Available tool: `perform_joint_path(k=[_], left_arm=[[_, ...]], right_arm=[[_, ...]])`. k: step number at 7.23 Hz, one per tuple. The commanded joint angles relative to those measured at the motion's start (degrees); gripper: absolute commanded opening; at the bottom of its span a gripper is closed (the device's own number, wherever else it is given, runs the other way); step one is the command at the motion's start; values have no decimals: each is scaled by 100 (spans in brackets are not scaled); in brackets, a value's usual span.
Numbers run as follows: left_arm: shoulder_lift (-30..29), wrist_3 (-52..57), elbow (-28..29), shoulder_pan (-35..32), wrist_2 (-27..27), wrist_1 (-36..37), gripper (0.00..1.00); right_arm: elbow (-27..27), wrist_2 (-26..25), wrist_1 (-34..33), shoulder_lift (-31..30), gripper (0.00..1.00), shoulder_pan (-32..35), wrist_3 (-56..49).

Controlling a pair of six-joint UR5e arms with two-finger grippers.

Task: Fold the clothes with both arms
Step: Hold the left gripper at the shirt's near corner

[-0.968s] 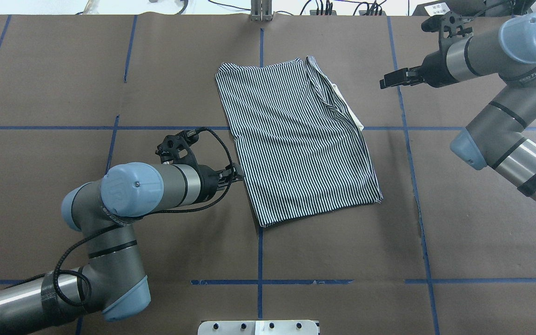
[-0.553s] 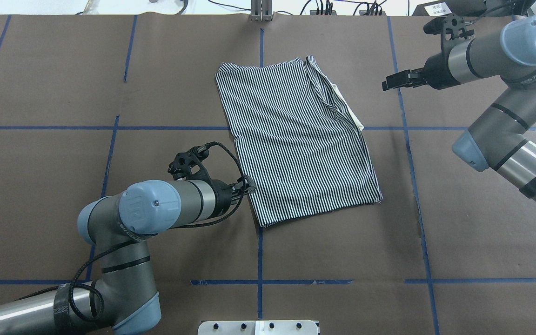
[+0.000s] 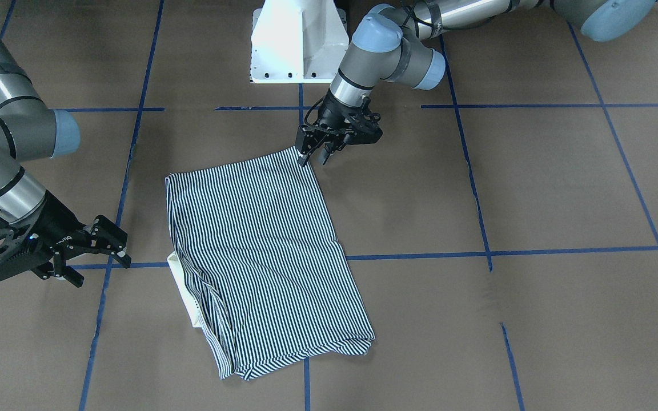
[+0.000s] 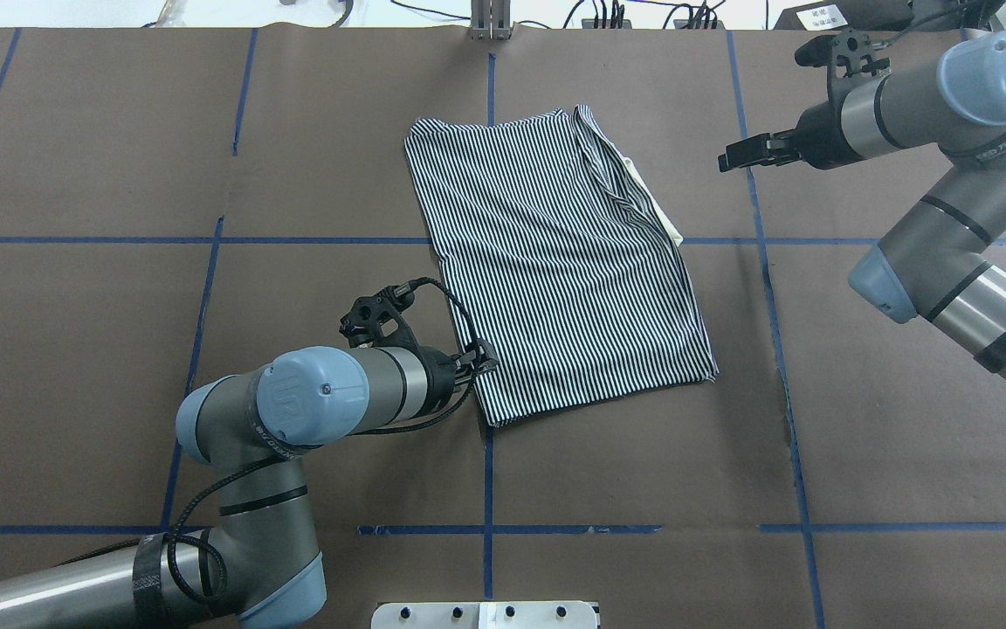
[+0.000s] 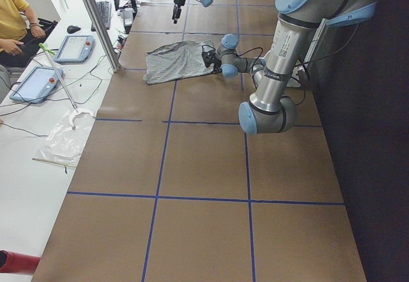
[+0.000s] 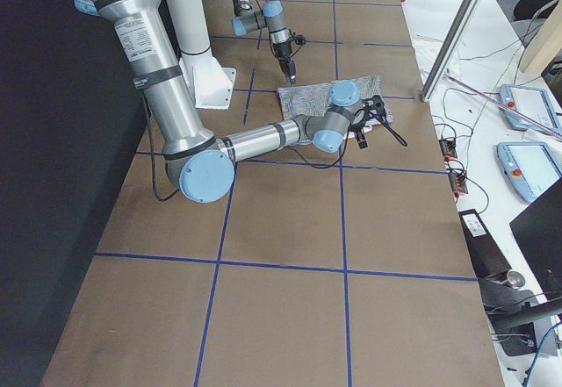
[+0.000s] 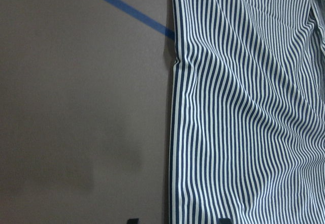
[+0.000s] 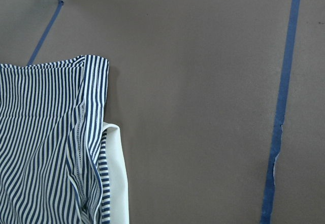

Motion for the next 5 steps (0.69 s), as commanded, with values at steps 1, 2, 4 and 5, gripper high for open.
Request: perform_joint_path(k=[1, 2, 4, 5], left_arm=[[-18, 15, 41, 91, 6, -21, 61], [-18, 15, 33, 170, 6, -30, 62], [-26, 15, 41, 223, 6, -65, 61], [-35, 15, 41, 241, 6, -65, 61]], right_arm=[[-13, -18, -9, 8, 100, -9, -4], [-22, -27, 0, -1, 100, -9, -13], [-39, -27, -9, -1, 100, -9, -39], [-40, -27, 0, -1, 100, -9, -31]])
